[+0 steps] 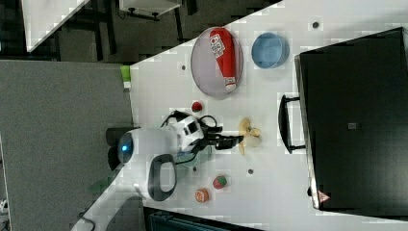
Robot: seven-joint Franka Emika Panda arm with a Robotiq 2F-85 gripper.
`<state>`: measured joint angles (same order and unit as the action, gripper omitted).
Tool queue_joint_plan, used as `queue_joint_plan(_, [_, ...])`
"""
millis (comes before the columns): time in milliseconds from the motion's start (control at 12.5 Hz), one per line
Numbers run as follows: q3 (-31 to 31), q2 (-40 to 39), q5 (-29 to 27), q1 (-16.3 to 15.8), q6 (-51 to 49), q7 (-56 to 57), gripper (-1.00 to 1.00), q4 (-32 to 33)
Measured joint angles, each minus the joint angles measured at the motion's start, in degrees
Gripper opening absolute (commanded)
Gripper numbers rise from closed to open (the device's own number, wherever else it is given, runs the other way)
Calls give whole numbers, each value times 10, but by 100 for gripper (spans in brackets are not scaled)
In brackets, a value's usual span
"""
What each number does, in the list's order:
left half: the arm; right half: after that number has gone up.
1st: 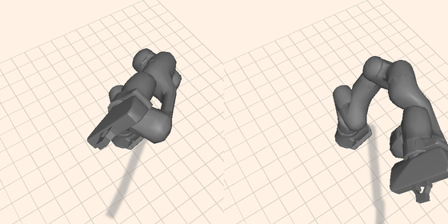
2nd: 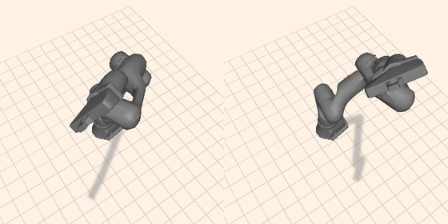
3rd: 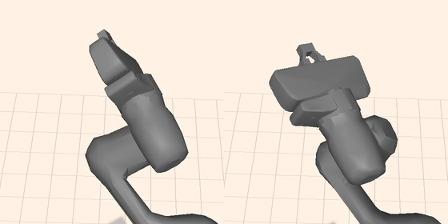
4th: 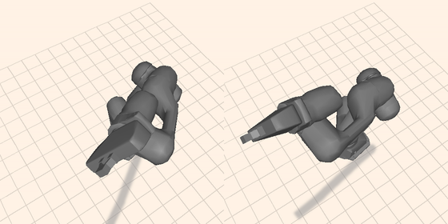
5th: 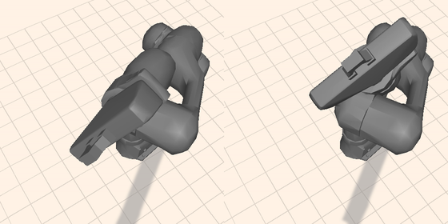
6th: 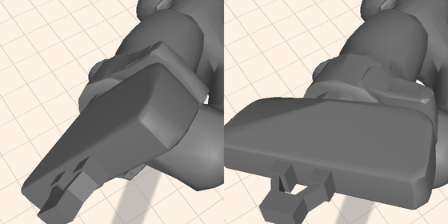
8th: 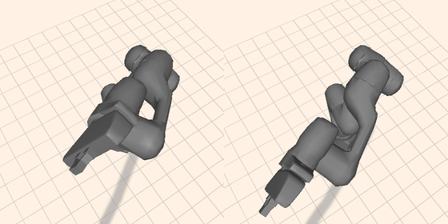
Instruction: Pick Banana and place it in mug.
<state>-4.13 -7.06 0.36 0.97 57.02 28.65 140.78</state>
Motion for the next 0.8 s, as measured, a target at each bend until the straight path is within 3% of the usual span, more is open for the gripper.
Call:
queue_joint_plan(320, [-1, -106, 0, 10, 102, 35, 100, 4])
queue_joint_plan(560, [21, -132, -1, 10, 118, 41, 100, 13])
queue_joint_plan(640, [23, -131, 1, 6, 118, 42, 93, 12])
queue_joint_plan(800, [22, -132, 6, 0, 128, 42, 43, 10])
